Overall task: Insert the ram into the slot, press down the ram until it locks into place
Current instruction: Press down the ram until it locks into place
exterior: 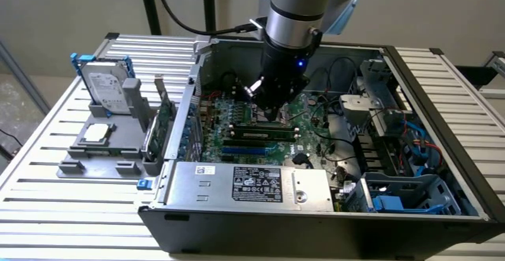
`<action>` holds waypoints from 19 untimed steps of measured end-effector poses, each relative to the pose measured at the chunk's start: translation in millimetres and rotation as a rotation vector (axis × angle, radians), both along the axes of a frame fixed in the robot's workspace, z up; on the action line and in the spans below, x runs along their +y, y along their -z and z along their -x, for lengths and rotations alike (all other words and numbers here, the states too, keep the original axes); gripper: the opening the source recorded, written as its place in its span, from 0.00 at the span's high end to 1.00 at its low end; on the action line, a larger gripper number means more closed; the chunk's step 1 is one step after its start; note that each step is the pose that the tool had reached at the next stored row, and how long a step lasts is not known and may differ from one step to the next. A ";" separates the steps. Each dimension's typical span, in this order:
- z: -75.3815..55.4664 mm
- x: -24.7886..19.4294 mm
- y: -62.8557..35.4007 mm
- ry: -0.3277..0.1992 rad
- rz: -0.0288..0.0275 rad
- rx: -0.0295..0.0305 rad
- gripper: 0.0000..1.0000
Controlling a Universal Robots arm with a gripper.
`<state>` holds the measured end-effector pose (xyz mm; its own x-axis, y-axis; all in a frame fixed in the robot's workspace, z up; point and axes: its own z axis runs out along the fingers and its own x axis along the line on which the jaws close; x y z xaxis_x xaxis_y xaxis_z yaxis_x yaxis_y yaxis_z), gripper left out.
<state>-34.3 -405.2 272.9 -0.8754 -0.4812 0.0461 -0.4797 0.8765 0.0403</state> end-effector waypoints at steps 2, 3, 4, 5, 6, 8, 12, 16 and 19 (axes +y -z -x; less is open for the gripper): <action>0.0 0.0 0.0 0.035 0.0002 0.0000 0.89; 0.0 0.0 0.1 0.050 0.0002 0.0000 0.89; 0.0 0.0 0.0 0.068 0.0003 0.0000 0.89; 0.0 0.0 0.1 0.084 0.0004 0.0000 0.89; 0.0 0.0 0.1 0.101 0.0005 0.0000 0.89; 0.0 0.0 0.1 0.133 0.0006 0.0000 0.89; 0.0 0.0 0.2 0.200 0.0010 0.0000 0.89; 0.0 0.0 0.2 0.266 0.0013 0.0000 0.89; 0.0 0.0 0.2 0.316 0.0017 0.0000 0.89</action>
<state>-34.3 -405.2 272.7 -0.9816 -0.1853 0.0466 -0.1835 0.9823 0.0387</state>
